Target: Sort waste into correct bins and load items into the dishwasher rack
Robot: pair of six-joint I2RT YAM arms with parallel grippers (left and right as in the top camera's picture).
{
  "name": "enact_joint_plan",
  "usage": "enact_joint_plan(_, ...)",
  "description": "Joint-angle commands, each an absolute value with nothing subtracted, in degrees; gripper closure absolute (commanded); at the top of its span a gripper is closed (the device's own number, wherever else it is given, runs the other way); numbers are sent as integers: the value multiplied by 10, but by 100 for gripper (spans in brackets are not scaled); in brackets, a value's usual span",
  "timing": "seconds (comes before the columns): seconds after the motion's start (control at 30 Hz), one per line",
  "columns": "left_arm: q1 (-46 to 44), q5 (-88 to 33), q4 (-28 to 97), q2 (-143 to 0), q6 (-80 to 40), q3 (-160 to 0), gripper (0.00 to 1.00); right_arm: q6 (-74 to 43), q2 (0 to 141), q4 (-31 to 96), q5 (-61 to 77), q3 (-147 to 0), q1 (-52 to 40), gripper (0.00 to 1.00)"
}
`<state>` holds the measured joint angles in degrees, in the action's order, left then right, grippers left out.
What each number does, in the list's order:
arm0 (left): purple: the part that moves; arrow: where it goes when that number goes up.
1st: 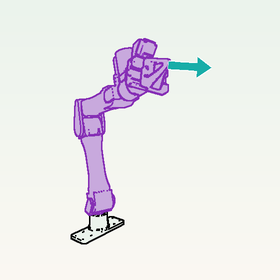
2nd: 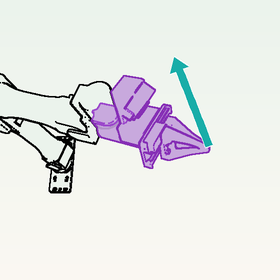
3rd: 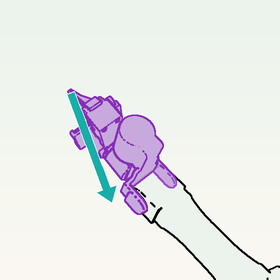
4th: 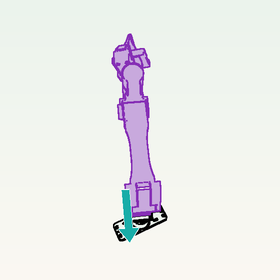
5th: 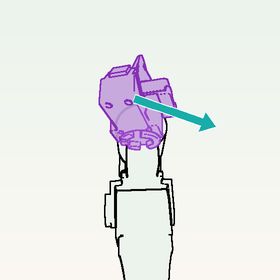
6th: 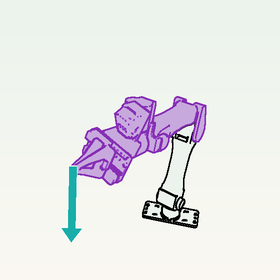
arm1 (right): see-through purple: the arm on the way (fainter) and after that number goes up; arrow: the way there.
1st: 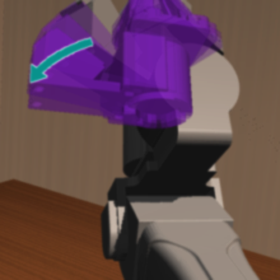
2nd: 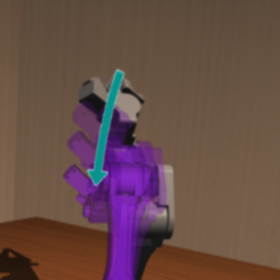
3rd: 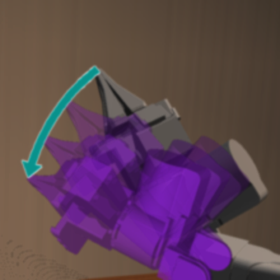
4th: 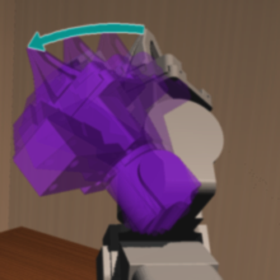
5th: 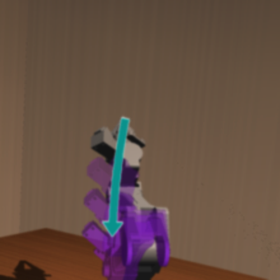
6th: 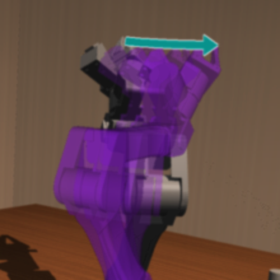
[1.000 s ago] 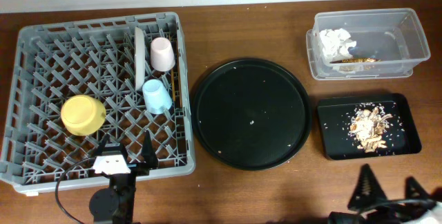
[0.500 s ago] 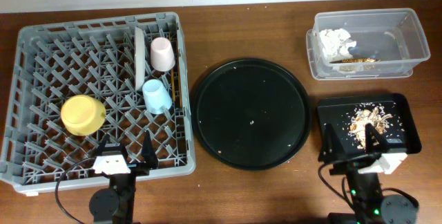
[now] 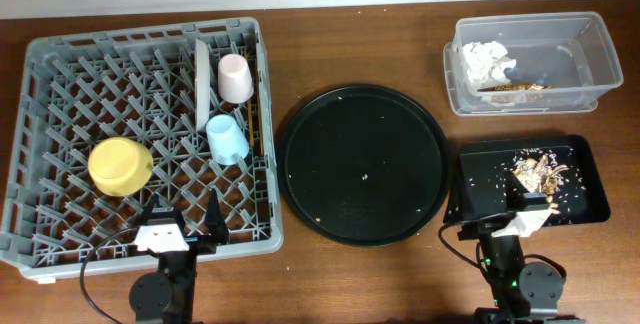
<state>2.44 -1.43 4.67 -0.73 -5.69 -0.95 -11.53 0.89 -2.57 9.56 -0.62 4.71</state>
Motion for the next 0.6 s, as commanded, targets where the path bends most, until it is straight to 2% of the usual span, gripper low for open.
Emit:
enact_joint_plan(0.0,28,-10,46,-3,-64,-5,1,-20,2,19,80,-3,28,1)
enact_joint_plan(0.57,28,-10,46,-3,-64,-5,1,-13,2,41,54,-3,-17,1)
